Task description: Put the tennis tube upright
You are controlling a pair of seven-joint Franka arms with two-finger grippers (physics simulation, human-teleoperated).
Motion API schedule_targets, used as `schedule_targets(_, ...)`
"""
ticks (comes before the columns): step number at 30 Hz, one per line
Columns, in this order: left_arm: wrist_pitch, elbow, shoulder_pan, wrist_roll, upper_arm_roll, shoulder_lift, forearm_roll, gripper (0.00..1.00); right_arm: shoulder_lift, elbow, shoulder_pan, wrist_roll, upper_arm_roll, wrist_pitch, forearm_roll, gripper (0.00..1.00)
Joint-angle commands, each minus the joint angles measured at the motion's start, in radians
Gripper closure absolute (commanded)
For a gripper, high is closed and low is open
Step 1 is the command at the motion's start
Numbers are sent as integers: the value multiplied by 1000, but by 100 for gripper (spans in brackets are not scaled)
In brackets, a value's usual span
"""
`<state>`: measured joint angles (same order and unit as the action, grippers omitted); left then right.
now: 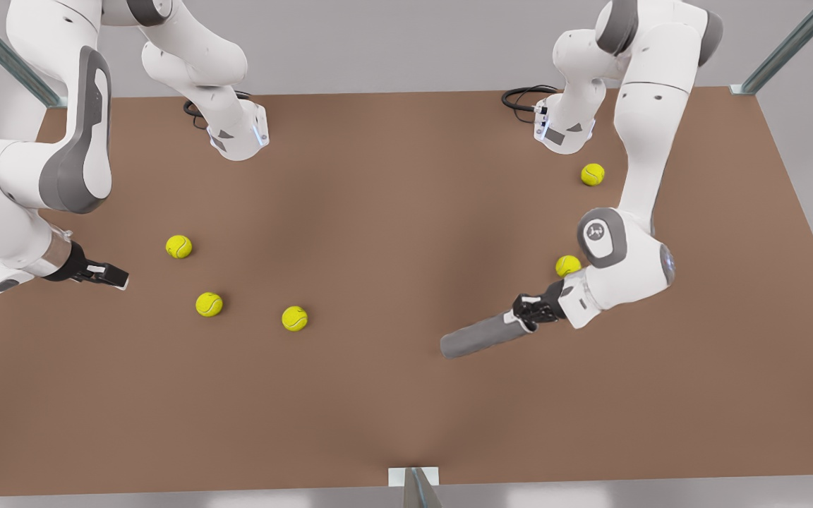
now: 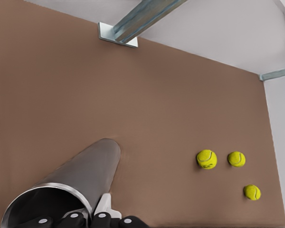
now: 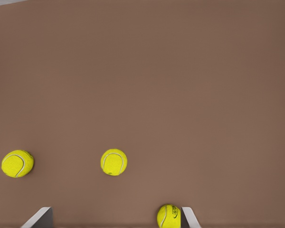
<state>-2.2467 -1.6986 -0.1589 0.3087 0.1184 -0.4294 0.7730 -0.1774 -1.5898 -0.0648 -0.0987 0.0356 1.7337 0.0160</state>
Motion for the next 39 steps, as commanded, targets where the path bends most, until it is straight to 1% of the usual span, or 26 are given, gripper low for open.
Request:
schedule_targets(1, 53, 0, -1, -353, -3, 26, -196, 79, 1, 1, -1, 1, 0, 0, -1, 0)
schedule_targets(4, 88, 4, -2, -384, -3, 57, -311, 79, 1, 1, -1, 2, 0, 0, -2, 0)
schedule_targets(7, 113, 31, -2, -439, 1, 66, -526, 79, 1, 1, -3, 2, 0, 0, -2, 0)
schedule_targets(10, 122, 34, -10, -471, 12, 66, -690, 79, 1, 1, -3, 2, 0, 0, -2, 0)
schedule_targets(13, 134, 36, -44, -508, 10, 63, -794, 79, 1, 1, -4, 5, 0, 0, -2, 0)
schedule_targets(15, 167, 63, -47, -517, 12, 54, -834, 79, 1, 1, -4, 8, 0, 0, -4, 0)
schedule_targets(20, 183, 68, -53, -537, 12, 37, -877, 79, 1, 1, -4, 11, 0, 0, -4, 0)
schedule_targets(29, 182, 71, -53, -553, 17, 23, -862, 79, -1, 1, -6, 13, 0, 0, -4, 0)
schedule_targets(30, 182, 73, -53, -553, 17, 23, -857, 73, -1, 1, -6, 13, 0, 0, -4, 0)
schedule_targets(31, 182, 74, -53, -543, 17, 23, -857, 53, -1, 1, -6, 13, 0, 0, -4, 0)
schedule_targets(32, 183, 77, -53, -534, 17, 23, -859, 17, -1, 1, -6, 11, 0, 0, -4, 0)
schedule_targets(33, 183, 79, -53, -534, 17, 23, -859, 0, -1, 1, -6, 11, 0, 0, -5, 0)
schedule_targets(36, 193, 88, -53, -536, 17, 24, -859, 0, -4, 2, -6, 13, 0, 0, -5, 0)
schedule_targets(39, 305, 109, -53, -534, 27, 57, -867, 0, -5, 2, -6, 14, 0, 0, -5, 0)
